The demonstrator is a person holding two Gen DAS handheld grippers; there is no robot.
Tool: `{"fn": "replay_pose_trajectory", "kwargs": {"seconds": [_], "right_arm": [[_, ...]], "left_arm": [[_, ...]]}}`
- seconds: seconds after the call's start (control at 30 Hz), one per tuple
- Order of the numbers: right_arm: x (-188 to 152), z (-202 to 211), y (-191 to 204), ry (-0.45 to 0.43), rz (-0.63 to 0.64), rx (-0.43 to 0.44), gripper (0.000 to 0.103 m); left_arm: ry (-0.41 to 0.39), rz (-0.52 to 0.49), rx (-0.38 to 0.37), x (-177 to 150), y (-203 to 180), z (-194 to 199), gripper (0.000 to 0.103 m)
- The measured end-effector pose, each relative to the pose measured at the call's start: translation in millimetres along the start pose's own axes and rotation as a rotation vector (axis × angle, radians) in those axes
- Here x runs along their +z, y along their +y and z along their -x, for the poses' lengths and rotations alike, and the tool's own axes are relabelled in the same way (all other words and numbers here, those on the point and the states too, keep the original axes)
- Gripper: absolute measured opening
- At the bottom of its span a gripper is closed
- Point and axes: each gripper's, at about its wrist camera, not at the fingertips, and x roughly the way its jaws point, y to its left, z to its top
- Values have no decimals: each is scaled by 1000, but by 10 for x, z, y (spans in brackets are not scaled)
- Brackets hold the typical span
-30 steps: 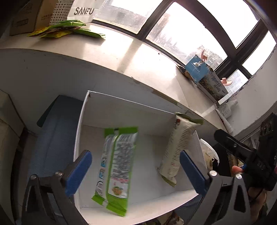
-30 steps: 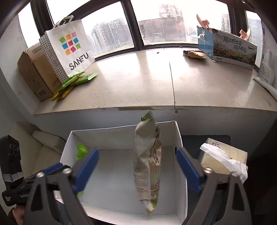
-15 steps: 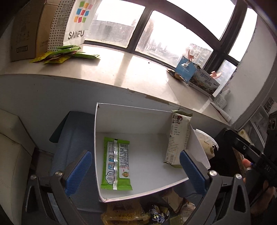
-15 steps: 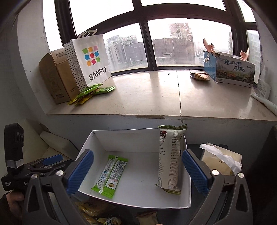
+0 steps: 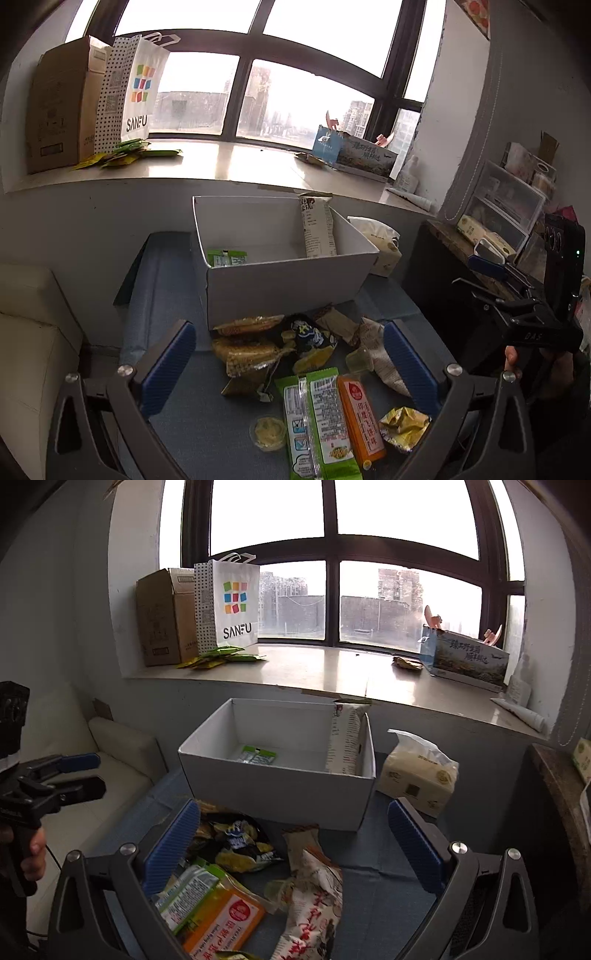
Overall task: Organize snacks
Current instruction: 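Withdraw both grippers from the box back toward the snack pile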
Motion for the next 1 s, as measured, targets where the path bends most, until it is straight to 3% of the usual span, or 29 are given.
{"fn": "replay_pose_trajectory", "kwargs": {"seconds": [0.2, 0.33, 0.43, 0.57, 0.93, 0.97, 1.0], "right_arm": [[-625, 218, -125, 63, -15, -35, 103], [-858, 97, -276, 149, -64, -62, 103], [-913, -96, -385, 216, -108, -51, 103], [-901, -441, -470, 295, -167, 29, 103], [-993, -1135, -422, 447, -164, 106, 103], [-1014, -1158, -413, 456, -164, 121, 101], [-1034, -1177, -403, 461, -167, 144, 84]], "left_arm": [[-24, -16, -26, -328, -81, 283, 103], [-44, -60, -29, -360, -218, 369, 103], [-40, -93, -28, -320, -319, 360, 103], [-16, -117, -25, -335, -376, 316, 103], [12, -107, -29, -374, -315, 277, 103], [15, -106, -32, -373, -316, 269, 103], [17, -106, -32, -375, -319, 259, 103]]}}
